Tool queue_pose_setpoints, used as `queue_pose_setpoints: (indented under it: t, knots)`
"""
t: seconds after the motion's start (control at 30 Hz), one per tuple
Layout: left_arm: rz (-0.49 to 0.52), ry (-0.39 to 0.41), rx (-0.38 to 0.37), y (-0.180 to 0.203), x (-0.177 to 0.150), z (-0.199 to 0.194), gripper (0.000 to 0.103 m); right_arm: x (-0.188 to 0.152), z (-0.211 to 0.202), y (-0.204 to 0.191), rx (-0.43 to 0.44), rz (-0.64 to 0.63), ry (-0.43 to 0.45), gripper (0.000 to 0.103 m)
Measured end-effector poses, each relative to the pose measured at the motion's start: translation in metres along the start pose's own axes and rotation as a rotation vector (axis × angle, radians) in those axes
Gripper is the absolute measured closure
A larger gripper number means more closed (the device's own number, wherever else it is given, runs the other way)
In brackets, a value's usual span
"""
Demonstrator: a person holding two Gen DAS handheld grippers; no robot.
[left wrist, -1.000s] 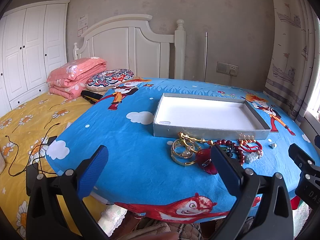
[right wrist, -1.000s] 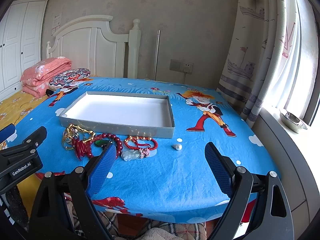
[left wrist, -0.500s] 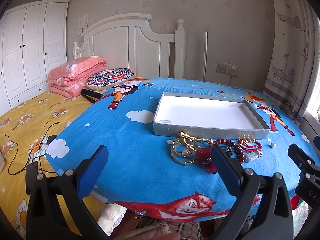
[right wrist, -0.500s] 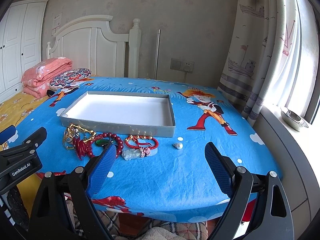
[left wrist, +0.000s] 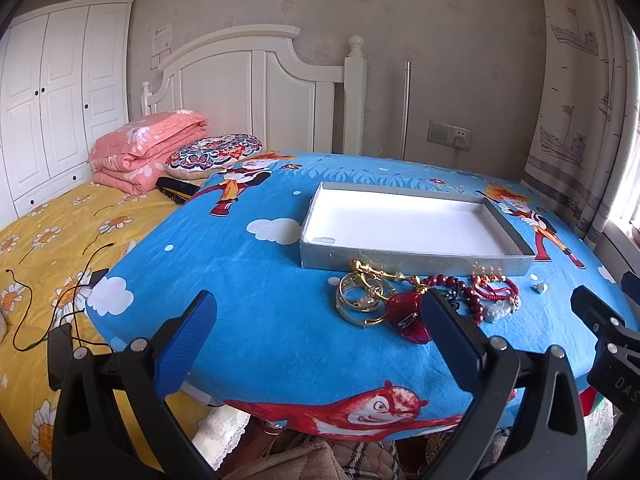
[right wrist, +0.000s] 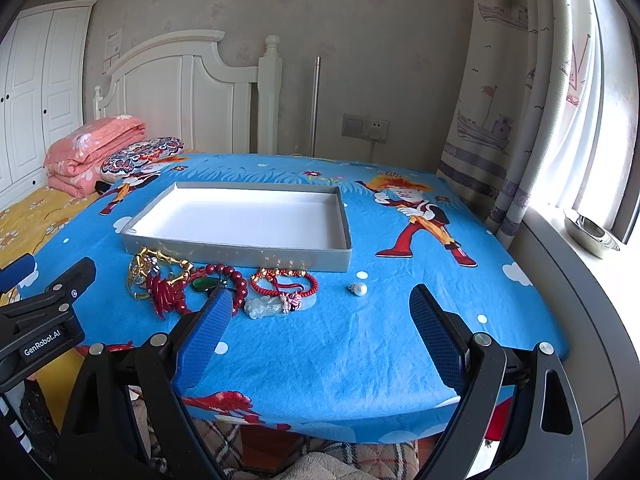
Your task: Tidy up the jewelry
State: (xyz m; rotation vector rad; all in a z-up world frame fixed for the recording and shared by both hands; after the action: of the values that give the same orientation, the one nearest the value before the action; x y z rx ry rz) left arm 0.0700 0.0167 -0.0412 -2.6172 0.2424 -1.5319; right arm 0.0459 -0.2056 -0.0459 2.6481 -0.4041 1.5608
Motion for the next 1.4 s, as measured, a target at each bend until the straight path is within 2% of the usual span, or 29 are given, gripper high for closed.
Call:
queue_pose_setpoints:
  t: [0.4, 0.63, 0.87, 1.03, 1.4]
  knots:
    - [0.001, -0.003, 0.038, -0.005, 0.001, 0.002, 0.004, 0.011, 0.005, 0.018, 0.026, 0.063, 0.012, 0.018]
    - [0.104, -0.013, 0.033, 0.002, 0.005, 0.016, 0.004, 0.016, 0.017, 0.029, 0.039, 0.086, 0.013, 0.019]
    - [0.049, -0.065, -0.028, -0.002, -0.008, 0.034, 0.004, 0.005, 0.033, 0.024, 0.084, 0.071, -0.013, 0.018]
    - [0.036, -0.079, -0.025, -0.006, -0.014, 0.040, 0.004, -0.001, 0.038, 0.016, 0.100, 0.058, -0.028, 0.019]
    - [0.063, -0.052, -0.005, -0.002, -0.009, 0.028, 0.004, 0.003, 0.024, 0.002, 0.133, 0.023, -0.020, 0.018]
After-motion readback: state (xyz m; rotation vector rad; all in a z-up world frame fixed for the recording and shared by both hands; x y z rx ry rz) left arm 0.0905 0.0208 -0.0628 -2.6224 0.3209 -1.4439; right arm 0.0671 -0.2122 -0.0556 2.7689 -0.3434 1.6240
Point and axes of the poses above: each gripper's, at about its wrist camera, not at the fingertips, and z roughly the way its jaws point, y to its right, x to its top, the point moved 8 cm from there along z, roughly the way its jaws point, and after that the axes turned 12 degrees about z, right-handed, at the moved point
